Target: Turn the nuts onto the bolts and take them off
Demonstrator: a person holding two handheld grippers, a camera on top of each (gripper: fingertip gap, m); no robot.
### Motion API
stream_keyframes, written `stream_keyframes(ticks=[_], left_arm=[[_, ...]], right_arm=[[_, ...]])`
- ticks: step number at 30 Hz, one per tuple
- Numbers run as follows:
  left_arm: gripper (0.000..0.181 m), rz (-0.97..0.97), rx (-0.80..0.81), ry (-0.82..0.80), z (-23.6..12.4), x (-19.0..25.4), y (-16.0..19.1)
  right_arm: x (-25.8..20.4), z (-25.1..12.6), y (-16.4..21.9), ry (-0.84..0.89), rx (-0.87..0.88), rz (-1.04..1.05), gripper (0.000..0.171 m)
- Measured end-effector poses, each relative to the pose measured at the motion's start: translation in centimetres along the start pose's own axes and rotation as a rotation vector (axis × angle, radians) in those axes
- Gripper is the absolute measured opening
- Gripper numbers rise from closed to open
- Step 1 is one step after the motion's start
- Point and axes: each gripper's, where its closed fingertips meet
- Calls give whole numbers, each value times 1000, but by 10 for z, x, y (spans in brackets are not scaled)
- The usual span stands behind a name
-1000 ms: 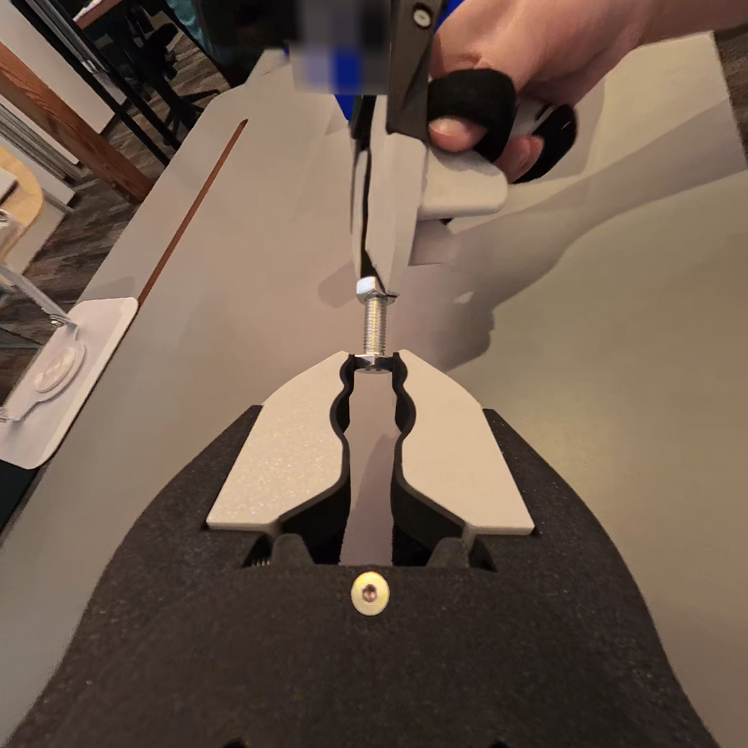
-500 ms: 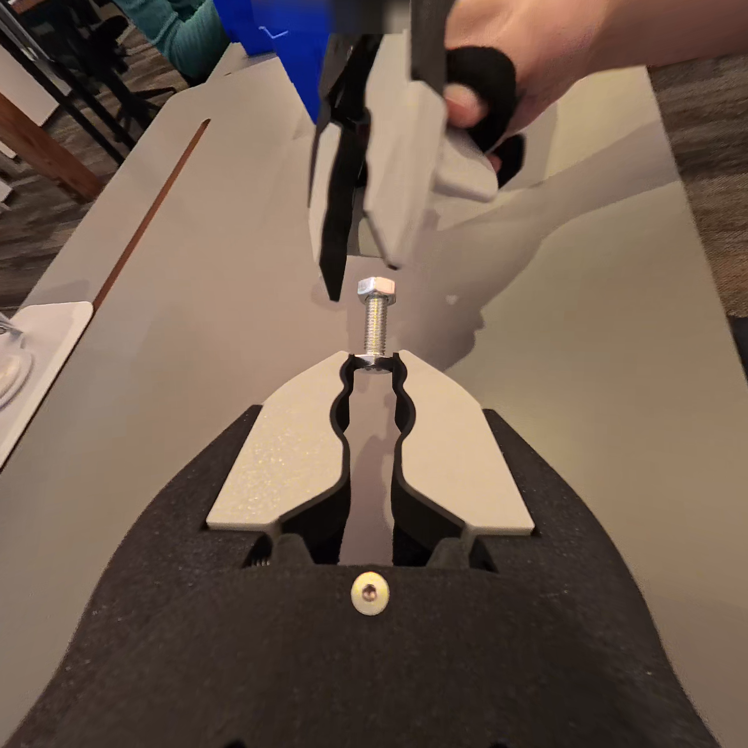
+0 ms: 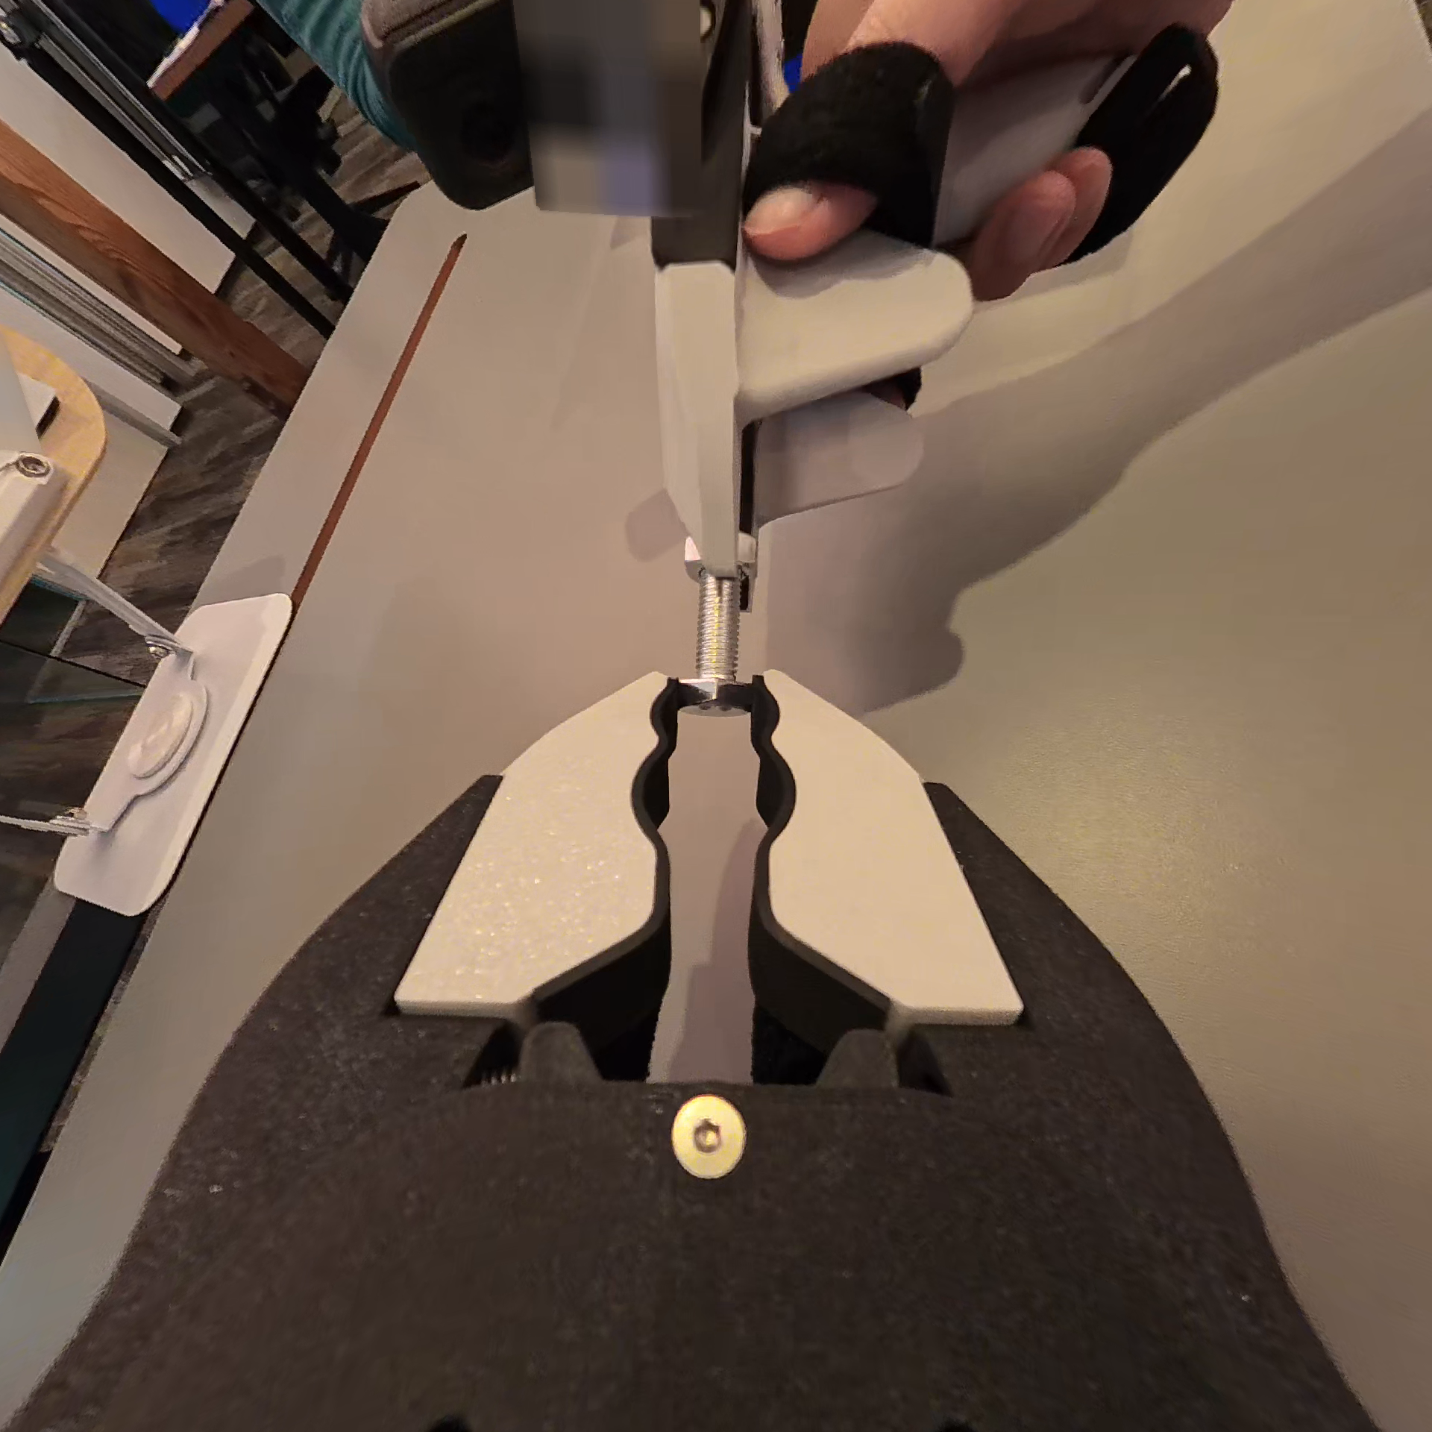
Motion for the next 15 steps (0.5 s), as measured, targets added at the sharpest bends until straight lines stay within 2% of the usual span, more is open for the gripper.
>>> stream_keyframes(ticks=[5, 9, 12, 15], left_arm=[[18, 20, 11, 3, -1, 2, -2], [18, 16, 11, 19, -1, 4, -2], [18, -23, 26, 45, -4, 4, -4], [18, -119, 59, 112, -9, 5, -10]], right_arm=[[-2, -2, -3, -22, 13, 21, 17], [-2, -2, 0, 4, -48, -47, 17], [-6, -1, 1, 17, -129, -218, 17], [-14, 0, 2, 54, -235, -580, 17]])
Point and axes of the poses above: each gripper's, where its closed fingertips meet, z out along the fingers, y out of its underside, x = y × z across the jaws, and after that the axes turned 11 degrees about -y, right-handed
